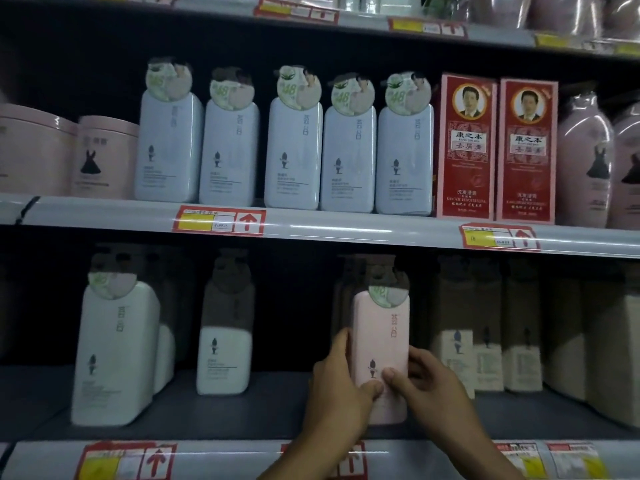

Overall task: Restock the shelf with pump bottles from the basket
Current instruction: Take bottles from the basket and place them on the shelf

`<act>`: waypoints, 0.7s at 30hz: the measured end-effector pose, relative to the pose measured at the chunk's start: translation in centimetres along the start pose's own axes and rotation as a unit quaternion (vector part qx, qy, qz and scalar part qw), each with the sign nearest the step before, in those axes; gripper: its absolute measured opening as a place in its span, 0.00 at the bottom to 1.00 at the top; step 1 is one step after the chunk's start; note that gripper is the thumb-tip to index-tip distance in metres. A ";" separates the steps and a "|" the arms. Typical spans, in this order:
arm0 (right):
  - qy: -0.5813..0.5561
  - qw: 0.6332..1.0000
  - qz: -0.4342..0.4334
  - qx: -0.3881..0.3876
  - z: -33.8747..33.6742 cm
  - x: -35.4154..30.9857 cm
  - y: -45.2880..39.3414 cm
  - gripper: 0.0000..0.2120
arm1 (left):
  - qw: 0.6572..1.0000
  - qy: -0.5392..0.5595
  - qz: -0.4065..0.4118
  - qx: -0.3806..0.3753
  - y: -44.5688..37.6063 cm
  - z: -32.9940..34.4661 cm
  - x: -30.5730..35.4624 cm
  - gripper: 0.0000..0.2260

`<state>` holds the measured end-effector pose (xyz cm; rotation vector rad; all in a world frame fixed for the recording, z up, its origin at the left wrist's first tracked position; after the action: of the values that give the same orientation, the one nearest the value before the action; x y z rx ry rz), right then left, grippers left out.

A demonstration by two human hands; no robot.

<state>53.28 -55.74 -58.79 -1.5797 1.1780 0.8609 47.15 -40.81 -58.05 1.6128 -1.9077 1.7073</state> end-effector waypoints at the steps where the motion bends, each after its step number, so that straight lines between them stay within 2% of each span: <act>1: -0.008 1.000 0.007 -0.001 -0.1 -0.2 0.5 0.18 | 1.000 0.005 0.002 -0.005 0.0 -0.1 0.1 0.38; 2: -0.010 1.000 0.012 0.016 -0.3 -0.4 1.0 0.20 | 1.000 0.010 0.003 -0.008 0.2 -0.2 0.4 0.39; 4: -0.007 0.995 0.009 0.097 -1.1 -1.0 2.3 0.24 | 1.000 0.014 0.012 -0.002 0.4 -0.9 1.0 0.40; 5: -0.018 0.991 -0.006 0.129 -1.5 -1.5 3.4 0.23 | 0.999 0.019 0.024 0.010 0.5 -1.4 1.4 0.39; 7: -0.061 0.988 -0.036 0.137 -1.8 -2.8 6.1 0.18 | 0.997 0.037 0.053 0.035 1.0 -2.6 2.2 0.34; 11: -0.099 0.995 -0.027 0.016 -0.7 -2.0 12.4 0.07 | 0.991 0.076 0.082 0.079 4.4 -5.1 2.8 0.22; 14: -0.055 0.994 0.000 -0.097 1.4 3.4 17.3 0.05 | 0.988 0.092 0.095 0.081 11.4 -5.9 0.6 0.12; 16: 0.020 0.983 0.033 -0.178 3.3 9.1 20.7 0.06 | 0.992 0.069 0.090 0.051 18.2 -5.4 -2.2 0.06; 18: 0.098 0.966 0.078 -0.225 4.9 15.9 23.6 0.06 | 0.998 0.020 0.053 -0.003 25.4 -4.3 -5.8 0.03; 21: 0.264 0.914 0.133 -0.277 7.6 25.8 27.4 0.06 | 0.993 -0.027 -0.052 -0.099 33.7 -2.4 -12.1 0.08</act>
<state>34.48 -58.18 -92.19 -2.2456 1.6568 1.0381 26.32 -38.38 -87.15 1.6651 -1.9120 1.4004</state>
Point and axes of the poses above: each hand's wrist, its own y-axis away from the middle knuckle, its own z-axis out of the palm, x = y × z, the point moved 4 cm from there along -y, towards the middle knuckle, and after that the axes turned 14 degrees about z, right-handed, at the moved point
